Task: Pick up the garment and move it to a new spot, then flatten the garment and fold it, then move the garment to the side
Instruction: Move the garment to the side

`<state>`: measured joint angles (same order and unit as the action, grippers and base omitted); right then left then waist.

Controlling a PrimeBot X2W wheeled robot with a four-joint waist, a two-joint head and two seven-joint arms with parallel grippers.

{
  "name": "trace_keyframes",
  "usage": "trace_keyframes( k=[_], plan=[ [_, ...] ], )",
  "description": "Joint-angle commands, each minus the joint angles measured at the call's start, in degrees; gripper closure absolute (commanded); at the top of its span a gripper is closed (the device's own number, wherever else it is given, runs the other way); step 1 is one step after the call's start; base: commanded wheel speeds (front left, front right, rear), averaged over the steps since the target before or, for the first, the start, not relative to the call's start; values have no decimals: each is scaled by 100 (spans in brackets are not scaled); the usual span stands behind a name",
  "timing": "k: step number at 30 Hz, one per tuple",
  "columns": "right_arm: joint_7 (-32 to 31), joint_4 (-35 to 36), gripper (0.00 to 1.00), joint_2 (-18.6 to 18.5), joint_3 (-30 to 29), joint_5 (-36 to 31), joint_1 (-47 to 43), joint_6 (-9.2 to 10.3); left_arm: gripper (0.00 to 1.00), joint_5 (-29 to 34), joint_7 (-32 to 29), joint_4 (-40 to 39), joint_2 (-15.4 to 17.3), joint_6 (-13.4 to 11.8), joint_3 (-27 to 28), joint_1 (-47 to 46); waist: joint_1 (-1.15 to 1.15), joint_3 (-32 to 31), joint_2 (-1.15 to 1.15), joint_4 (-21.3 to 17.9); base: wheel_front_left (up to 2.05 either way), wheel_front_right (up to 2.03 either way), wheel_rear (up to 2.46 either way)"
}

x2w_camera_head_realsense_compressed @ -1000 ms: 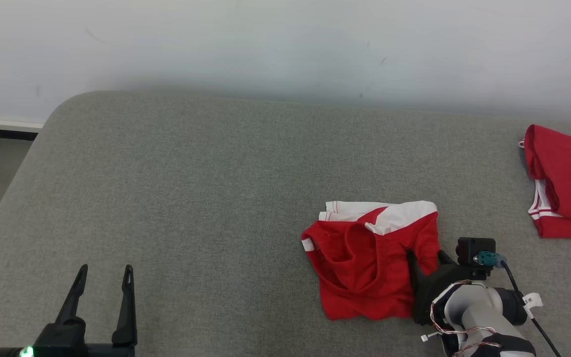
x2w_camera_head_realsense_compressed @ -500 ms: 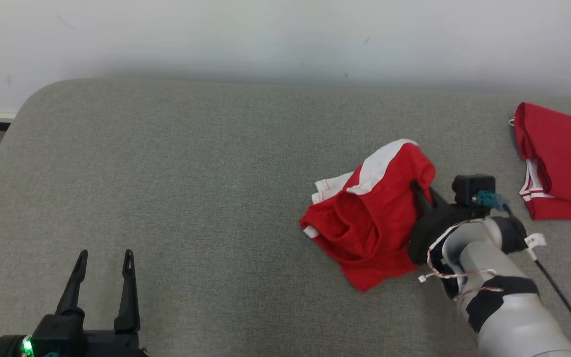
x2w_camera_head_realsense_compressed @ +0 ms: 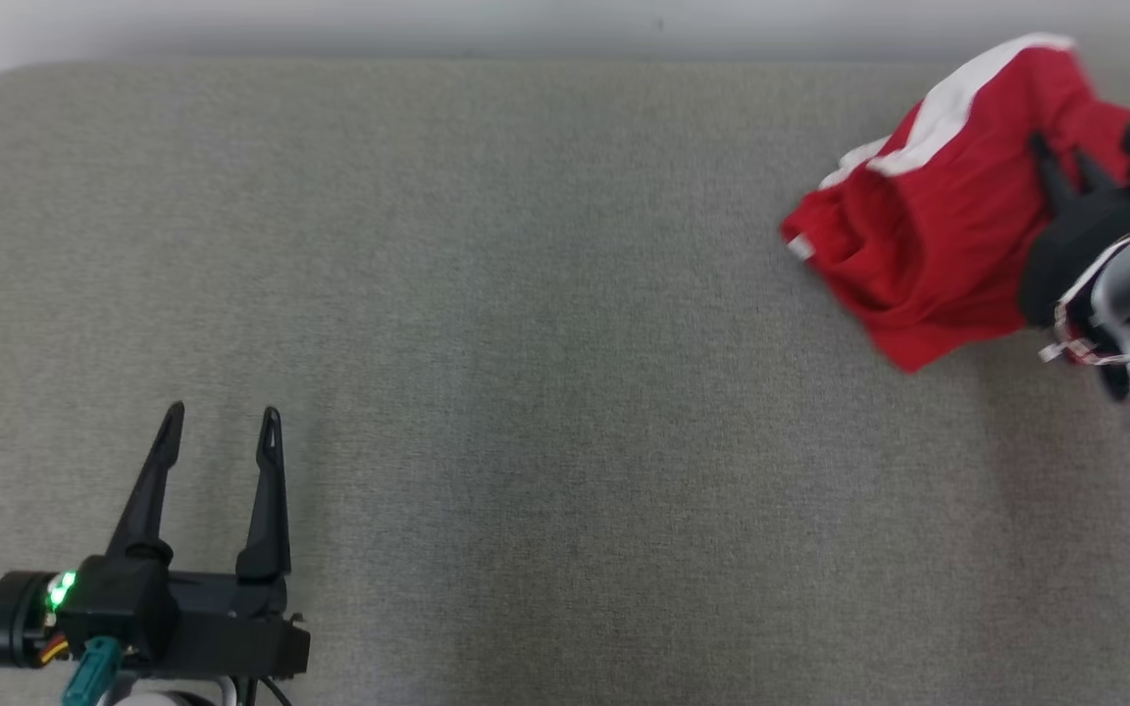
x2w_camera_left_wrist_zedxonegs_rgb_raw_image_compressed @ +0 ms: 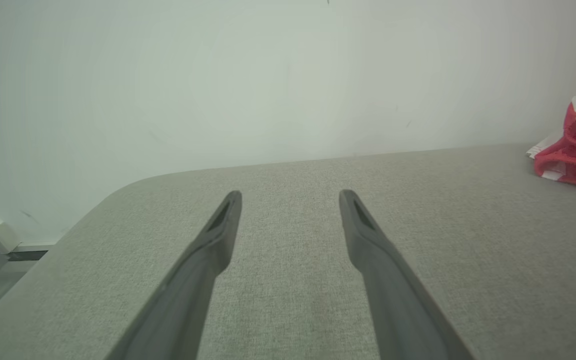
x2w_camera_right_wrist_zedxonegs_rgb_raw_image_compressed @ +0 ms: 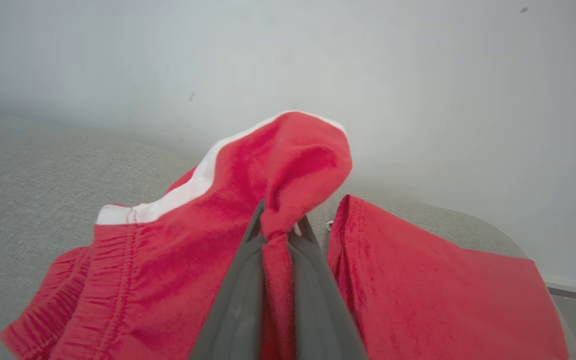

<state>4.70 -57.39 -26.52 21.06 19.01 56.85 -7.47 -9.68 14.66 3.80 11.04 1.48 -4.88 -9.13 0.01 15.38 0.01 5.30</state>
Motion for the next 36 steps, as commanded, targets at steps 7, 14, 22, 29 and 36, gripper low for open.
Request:
trace_keyframes(
  k=[7,14,22,29,36],
  plan=[
    [-422,110,100,-826,316,323,673,1,0,145,46,-298,170,84,8,-348,-1,835,-1,-288,0,0,0],
    [-676,226,100,-1515,533,431,1088,1,0,207,48,-786,306,24,129,-452,-1,1225,-1,-423,0,0,0],
    [-762,398,100,-2172,852,351,1262,1,0,222,0,-1411,450,-46,239,-438,-1,1557,-1,-622,0,0,0],
    [-716,210,100,-2307,877,175,1391,1,0,231,-104,-1795,550,-95,284,-450,-1,1810,-1,-712,0,0,0],
    [-609,36,0,-2077,808,-29,1532,1,0,180,-135,-1824,619,-152,370,-396,-1,1849,-1,-794,0,0,0]
  ],
)
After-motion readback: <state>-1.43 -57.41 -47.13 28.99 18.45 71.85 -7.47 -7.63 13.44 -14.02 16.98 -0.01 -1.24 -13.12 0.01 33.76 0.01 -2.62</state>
